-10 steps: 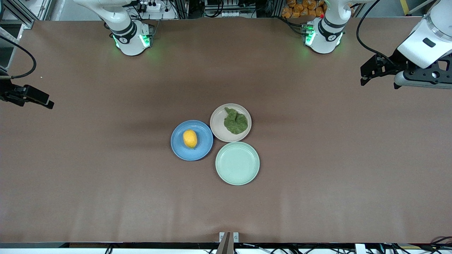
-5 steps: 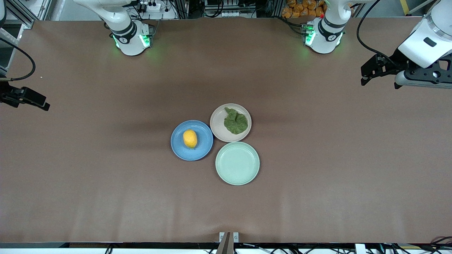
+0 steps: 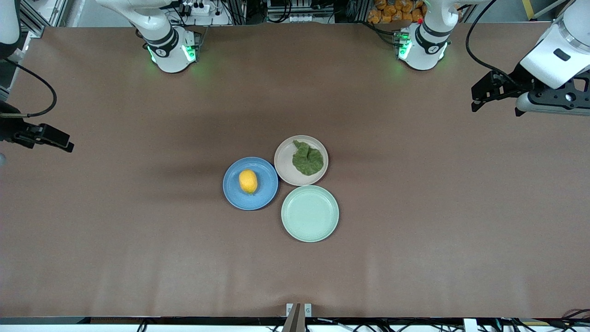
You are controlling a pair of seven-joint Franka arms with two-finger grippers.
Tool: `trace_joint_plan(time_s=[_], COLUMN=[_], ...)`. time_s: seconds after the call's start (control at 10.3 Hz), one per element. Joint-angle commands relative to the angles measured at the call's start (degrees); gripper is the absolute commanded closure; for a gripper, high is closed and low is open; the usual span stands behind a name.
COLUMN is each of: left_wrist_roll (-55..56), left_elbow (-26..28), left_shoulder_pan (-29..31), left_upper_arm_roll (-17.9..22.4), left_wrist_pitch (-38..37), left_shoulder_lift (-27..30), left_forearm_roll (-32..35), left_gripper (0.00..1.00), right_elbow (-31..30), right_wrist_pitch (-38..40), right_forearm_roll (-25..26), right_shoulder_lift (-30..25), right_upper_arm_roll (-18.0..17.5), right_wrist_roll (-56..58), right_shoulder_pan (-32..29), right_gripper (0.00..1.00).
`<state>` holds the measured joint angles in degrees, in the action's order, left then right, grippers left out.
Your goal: Place lemon and lettuce in plates
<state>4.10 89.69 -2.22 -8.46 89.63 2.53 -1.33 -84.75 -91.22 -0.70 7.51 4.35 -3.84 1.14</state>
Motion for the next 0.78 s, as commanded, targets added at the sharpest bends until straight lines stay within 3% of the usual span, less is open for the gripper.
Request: trace_joint_plan(time_s=[0.0, 0.68], left_wrist_roll=[-0.06, 0.03], left_elbow=[-1.36, -1.27], left_shoulder_pan=[0.20, 0.11], left_upper_arm_roll=[-0.07, -0.07], left_wrist_pitch=[-1.12, -1.04], left_shoulder_lift=[-0.42, -0.51], left_forearm_roll=[-0.95, -0.86], left_gripper=[0.00, 0.00], right_elbow=[0.11, -0.24], right_wrist_pitch=[0.16, 3.15], right_forearm_roll=[0.61, 0.53], right_shoulder_lift=[-0.74, -3.29], right_upper_arm_roll=[-0.22, -1.19], right_wrist_roll=[-0.64, -0.55], right_shoulder_pan=[0.26, -0.71], right_gripper=[0.00, 0.00])
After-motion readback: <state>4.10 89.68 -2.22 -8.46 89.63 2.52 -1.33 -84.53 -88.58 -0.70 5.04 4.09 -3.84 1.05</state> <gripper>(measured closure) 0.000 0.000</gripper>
